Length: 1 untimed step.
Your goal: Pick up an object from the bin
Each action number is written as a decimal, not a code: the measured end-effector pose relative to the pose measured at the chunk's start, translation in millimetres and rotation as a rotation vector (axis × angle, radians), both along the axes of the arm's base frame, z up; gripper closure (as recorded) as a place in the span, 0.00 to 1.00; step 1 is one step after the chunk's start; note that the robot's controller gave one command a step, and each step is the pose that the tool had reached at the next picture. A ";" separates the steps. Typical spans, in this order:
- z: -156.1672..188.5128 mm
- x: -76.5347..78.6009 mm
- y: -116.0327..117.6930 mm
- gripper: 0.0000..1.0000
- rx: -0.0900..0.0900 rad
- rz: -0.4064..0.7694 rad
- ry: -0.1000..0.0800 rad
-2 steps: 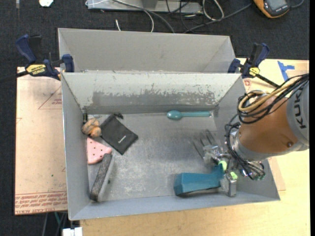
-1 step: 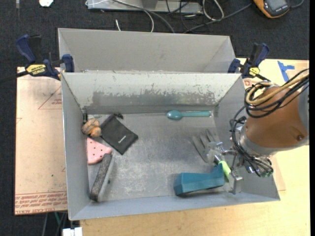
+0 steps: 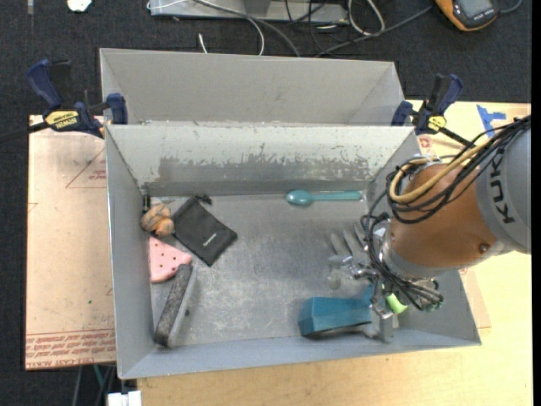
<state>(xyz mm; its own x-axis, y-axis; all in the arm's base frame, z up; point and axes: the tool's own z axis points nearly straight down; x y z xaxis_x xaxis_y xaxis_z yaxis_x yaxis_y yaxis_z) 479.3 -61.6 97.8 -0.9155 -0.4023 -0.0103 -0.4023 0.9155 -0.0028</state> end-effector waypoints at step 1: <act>-25.0 7.3 -3.8 0.00 -0.003 -0.001 -0.029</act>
Offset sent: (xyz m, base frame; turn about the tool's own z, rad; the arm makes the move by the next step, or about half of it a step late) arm 0.0021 0.0149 -0.0278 -0.0317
